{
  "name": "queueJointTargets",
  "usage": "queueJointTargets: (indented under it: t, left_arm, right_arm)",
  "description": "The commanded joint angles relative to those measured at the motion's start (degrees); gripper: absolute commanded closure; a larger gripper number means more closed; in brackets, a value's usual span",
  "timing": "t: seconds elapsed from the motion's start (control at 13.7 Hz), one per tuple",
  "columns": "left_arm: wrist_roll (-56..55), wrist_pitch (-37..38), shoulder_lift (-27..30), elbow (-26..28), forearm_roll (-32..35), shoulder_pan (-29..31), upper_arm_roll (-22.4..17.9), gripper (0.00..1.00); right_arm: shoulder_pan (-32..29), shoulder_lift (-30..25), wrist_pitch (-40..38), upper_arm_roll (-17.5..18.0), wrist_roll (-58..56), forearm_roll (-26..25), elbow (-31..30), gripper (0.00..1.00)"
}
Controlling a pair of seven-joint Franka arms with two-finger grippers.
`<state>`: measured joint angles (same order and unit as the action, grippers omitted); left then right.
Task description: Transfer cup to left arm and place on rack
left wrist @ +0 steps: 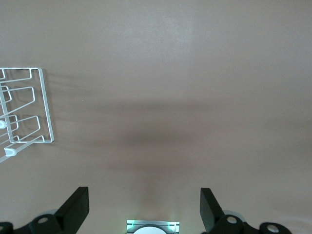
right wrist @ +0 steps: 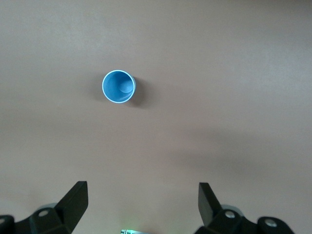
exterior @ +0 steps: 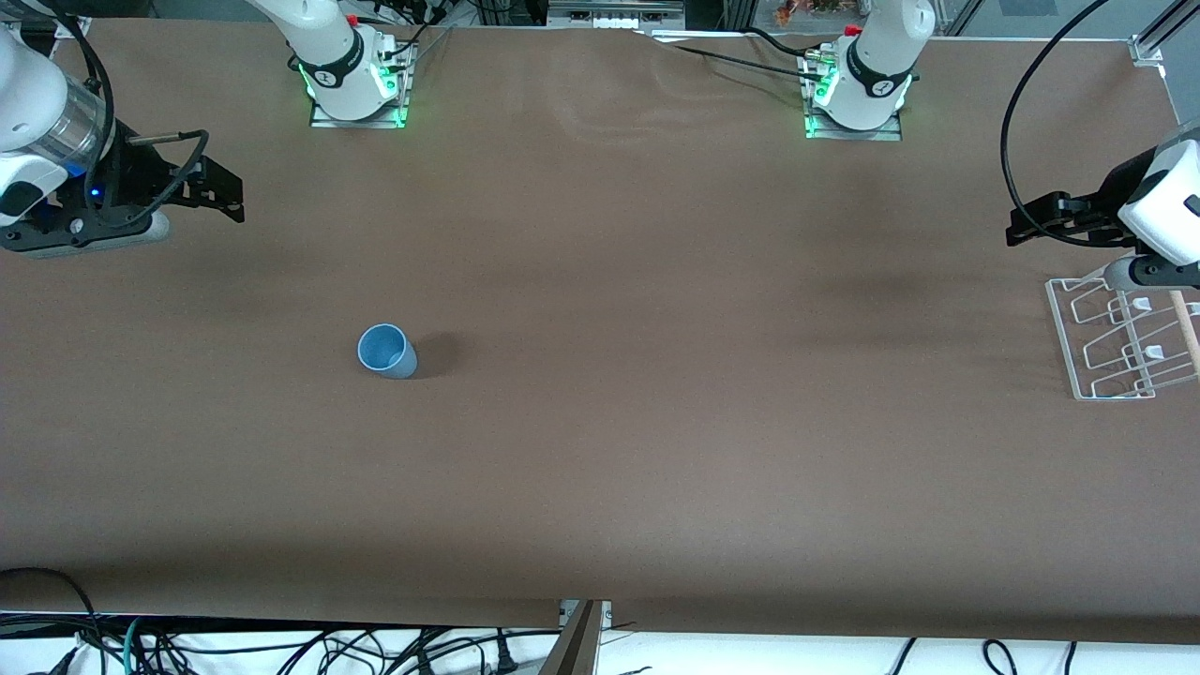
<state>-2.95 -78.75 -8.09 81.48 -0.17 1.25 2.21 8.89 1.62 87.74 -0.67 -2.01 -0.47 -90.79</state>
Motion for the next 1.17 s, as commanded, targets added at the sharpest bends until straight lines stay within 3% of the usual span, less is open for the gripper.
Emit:
queueJointTargets:
  t: [0.0, 0.8, 1.1]
  left_arm:
    - [-0.22, 0.52, -0.88, -1.94, -0.88, 0.42, -0.1, 0.0]
    - [-0.22, 0.52, -0.88, -1.85, -0.88, 0.25, -0.1, 0.0]
    - [-0.13, 0.52, -0.88, -1.94, -0.88, 0.34, -0.1, 0.0]
  right_arm:
    - [0.08, -0.56, -0.29, 0.06, 1.3, -0.59, -0.16, 0.0]
    - [-1.67, 0.22, 0.5, -0.91, 1.48, 0.11, 0.7, 0.0]
    - [-1.33, 3.73, 0.15, -0.73, 1.31, -0.76, 0.53, 0.0]
